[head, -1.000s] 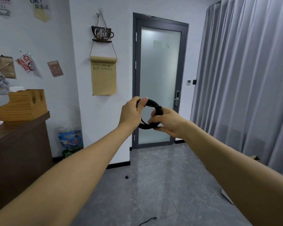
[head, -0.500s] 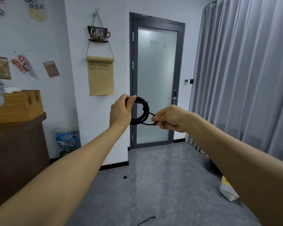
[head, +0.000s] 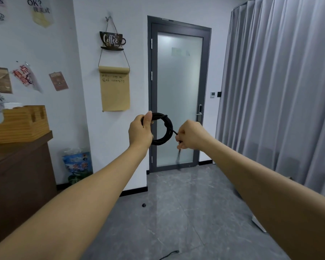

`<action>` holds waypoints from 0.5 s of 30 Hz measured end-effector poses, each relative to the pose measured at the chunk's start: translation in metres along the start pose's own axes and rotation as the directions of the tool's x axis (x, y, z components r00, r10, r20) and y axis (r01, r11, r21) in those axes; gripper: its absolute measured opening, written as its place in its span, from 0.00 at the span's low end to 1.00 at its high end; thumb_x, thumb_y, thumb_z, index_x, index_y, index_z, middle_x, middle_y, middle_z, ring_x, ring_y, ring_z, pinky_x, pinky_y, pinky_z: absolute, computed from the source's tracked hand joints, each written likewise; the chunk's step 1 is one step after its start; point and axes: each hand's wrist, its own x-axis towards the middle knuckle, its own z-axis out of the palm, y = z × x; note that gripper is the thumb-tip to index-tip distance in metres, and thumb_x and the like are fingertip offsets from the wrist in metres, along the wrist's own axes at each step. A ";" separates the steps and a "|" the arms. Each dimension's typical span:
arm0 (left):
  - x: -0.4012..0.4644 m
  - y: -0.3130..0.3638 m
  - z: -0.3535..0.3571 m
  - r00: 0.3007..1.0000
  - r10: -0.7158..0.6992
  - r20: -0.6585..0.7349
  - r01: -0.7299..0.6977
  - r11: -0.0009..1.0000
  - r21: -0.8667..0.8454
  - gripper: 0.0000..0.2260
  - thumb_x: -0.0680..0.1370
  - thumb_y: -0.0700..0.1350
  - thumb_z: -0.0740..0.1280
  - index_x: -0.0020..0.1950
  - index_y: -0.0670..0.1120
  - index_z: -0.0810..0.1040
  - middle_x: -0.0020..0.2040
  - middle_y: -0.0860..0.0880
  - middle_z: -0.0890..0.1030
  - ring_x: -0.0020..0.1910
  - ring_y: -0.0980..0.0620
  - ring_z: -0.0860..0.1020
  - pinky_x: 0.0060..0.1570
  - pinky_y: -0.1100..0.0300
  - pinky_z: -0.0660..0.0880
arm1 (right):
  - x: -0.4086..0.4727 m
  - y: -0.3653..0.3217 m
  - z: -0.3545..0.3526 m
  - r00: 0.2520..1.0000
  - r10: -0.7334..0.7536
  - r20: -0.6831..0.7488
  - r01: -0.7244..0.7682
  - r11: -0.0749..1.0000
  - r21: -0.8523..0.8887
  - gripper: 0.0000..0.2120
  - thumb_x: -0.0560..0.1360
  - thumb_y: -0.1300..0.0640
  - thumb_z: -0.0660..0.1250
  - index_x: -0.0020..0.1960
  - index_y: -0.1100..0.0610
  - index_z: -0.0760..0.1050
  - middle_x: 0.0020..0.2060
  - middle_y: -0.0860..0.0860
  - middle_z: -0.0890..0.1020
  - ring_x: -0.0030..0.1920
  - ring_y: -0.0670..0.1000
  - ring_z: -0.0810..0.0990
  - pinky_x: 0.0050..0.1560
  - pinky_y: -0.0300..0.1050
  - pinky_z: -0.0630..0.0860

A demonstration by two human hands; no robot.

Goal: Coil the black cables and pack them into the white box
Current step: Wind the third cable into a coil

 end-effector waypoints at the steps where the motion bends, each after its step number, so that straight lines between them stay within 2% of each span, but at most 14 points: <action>1: -0.002 0.000 0.002 0.997 -0.078 -0.013 0.077 0.993 -0.091 0.18 0.81 0.54 0.57 0.45 0.41 0.74 0.30 0.50 0.69 0.25 0.53 0.70 0.34 0.57 0.70 | 0.001 0.002 0.004 1.000 0.015 -0.016 -0.013 0.996 0.085 0.09 0.76 0.66 0.63 0.50 0.73 0.77 0.46 0.64 0.82 0.48 0.60 0.83 0.48 0.49 0.81; 3: -0.007 0.002 0.005 0.975 -0.222 -0.021 0.207 0.936 -0.283 0.17 0.82 0.54 0.57 0.41 0.43 0.73 0.30 0.50 0.67 0.18 0.58 0.66 0.30 0.60 0.68 | 0.001 0.001 0.009 0.998 0.062 -0.027 -0.053 0.962 0.269 0.10 0.76 0.67 0.64 0.50 0.76 0.76 0.47 0.65 0.82 0.48 0.59 0.83 0.54 0.52 0.80; 5: -0.009 0.005 0.009 0.947 -0.321 -0.029 0.282 0.870 -0.404 0.17 0.82 0.53 0.57 0.40 0.44 0.72 0.29 0.50 0.65 0.16 0.59 0.63 0.28 0.61 0.67 | 0.001 -0.004 0.013 0.995 0.102 -0.007 -0.088 0.893 0.441 0.09 0.76 0.69 0.62 0.48 0.76 0.76 0.46 0.66 0.82 0.44 0.56 0.83 0.55 0.53 0.79; 7: -0.010 0.007 0.011 0.926 -0.376 -0.039 0.316 0.826 -0.467 0.17 0.82 0.54 0.56 0.40 0.44 0.72 0.29 0.49 0.65 0.18 0.58 0.64 0.26 0.62 0.66 | -0.001 -0.011 0.014 0.991 0.134 0.028 -0.125 0.795 0.594 0.08 0.75 0.71 0.60 0.40 0.70 0.75 0.41 0.63 0.80 0.39 0.54 0.81 0.55 0.51 0.79; 8: -0.011 0.007 0.013 0.916 -0.400 -0.038 0.333 0.807 -0.488 0.17 0.82 0.54 0.56 0.40 0.44 0.72 0.29 0.49 0.65 0.21 0.56 0.64 0.26 0.62 0.66 | -0.003 -0.015 0.015 0.987 0.151 0.045 -0.143 0.734 0.664 0.09 0.75 0.71 0.59 0.38 0.67 0.73 0.41 0.64 0.80 0.41 0.55 0.81 0.53 0.48 0.80; 10: -0.014 0.010 0.015 0.898 -0.440 -0.028 0.362 0.772 -0.523 0.18 0.82 0.55 0.56 0.40 0.44 0.72 0.29 0.49 0.66 0.26 0.53 0.65 0.29 0.61 0.67 | -0.006 -0.019 0.015 0.983 0.176 0.060 -0.157 0.609 0.777 0.08 0.76 0.69 0.58 0.39 0.64 0.72 0.51 0.70 0.79 0.53 0.64 0.81 0.52 0.47 0.79; 11: -0.015 0.011 0.015 0.896 -0.444 -0.025 0.366 0.768 -0.526 0.18 0.82 0.55 0.55 0.40 0.44 0.72 0.29 0.49 0.66 0.26 0.52 0.65 0.30 0.60 0.68 | -0.008 -0.021 0.015 0.982 0.179 0.067 -0.157 0.555 0.817 0.07 0.76 0.68 0.59 0.40 0.64 0.72 0.53 0.70 0.78 0.57 0.65 0.79 0.53 0.48 0.78; 13: -0.014 0.012 0.016 0.906 -0.422 -0.030 0.356 0.799 -0.484 0.19 0.82 0.55 0.55 0.39 0.45 0.72 0.30 0.49 0.67 0.27 0.51 0.66 0.33 0.59 0.69 | -0.009 -0.023 0.013 0.983 0.159 0.089 -0.152 0.452 0.879 0.03 0.75 0.66 0.62 0.43 0.64 0.73 0.46 0.65 0.80 0.54 0.61 0.81 0.53 0.47 0.79; 15: -0.012 0.013 0.018 0.923 -0.382 -0.044 0.329 0.844 -0.424 0.19 0.82 0.56 0.54 0.39 0.45 0.72 0.31 0.49 0.68 0.27 0.51 0.68 0.39 0.55 0.71 | -0.011 -0.023 0.011 0.985 0.149 0.085 -0.144 0.449 0.882 0.03 0.75 0.64 0.66 0.46 0.64 0.75 0.40 0.58 0.79 0.47 0.55 0.83 0.49 0.44 0.80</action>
